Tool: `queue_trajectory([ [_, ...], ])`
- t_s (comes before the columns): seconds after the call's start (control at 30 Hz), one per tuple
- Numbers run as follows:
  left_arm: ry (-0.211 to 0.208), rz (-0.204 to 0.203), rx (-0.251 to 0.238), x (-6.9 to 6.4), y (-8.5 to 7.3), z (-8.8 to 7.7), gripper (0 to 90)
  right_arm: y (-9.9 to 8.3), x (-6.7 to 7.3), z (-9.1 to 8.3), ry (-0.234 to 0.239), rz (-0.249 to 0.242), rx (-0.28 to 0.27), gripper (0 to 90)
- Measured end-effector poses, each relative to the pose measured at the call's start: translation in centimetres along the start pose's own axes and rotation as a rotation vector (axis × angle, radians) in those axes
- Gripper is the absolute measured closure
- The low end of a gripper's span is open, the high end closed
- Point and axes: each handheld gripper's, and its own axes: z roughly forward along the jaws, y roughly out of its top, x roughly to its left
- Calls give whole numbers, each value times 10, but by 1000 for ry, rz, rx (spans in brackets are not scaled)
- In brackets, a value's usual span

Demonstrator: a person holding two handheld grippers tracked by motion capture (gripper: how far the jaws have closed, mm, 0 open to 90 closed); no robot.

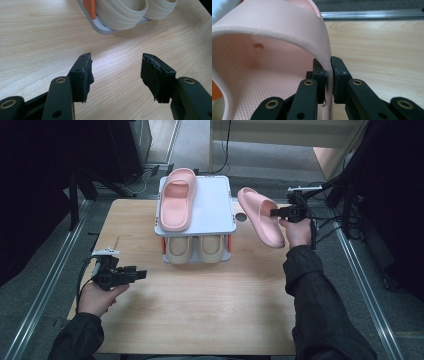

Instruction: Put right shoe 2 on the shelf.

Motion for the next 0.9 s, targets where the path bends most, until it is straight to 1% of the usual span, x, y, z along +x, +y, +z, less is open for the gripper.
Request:
queue_trajectory([
  [0.1, -9, -5, 4, 0, 0, 2, 426, 10, 6, -7, 5, -3, -9, 841],
  [0.13, -18, -9, 12, 1, 1, 3, 426, 13, 8, -9, 7, 0, -11, 840],
  [0.2, -20, -9, 16, 1, 1, 5, 427, 21, 12, -14, 16, 12, -22, 840],
  [0.23, -22, -6, 19, 1, 1, 6, 427, 24, 13, -16, 18, 18, -24, 840],
  [0.33, -23, 6, 28, 1, 1, 8, 428, 32, 19, -20, 23, 9, -34, 838],
  [0.6, -25, 11, 26, 2, 2, 7, 428, 54, 50, -26, 24, -49, -28, 832],
  [0.67, -33, 8, 27, 3, 2, 8, 429, 59, 58, -25, 23, -65, -26, 830],
  [0.77, -35, 12, 29, 3, 2, 8, 430, 66, 71, -23, 25, -83, -19, 826],
  [0.9, -42, 15, 20, 2, 2, 7, 430, 72, 87, -18, 23, -104, -16, 817],
])
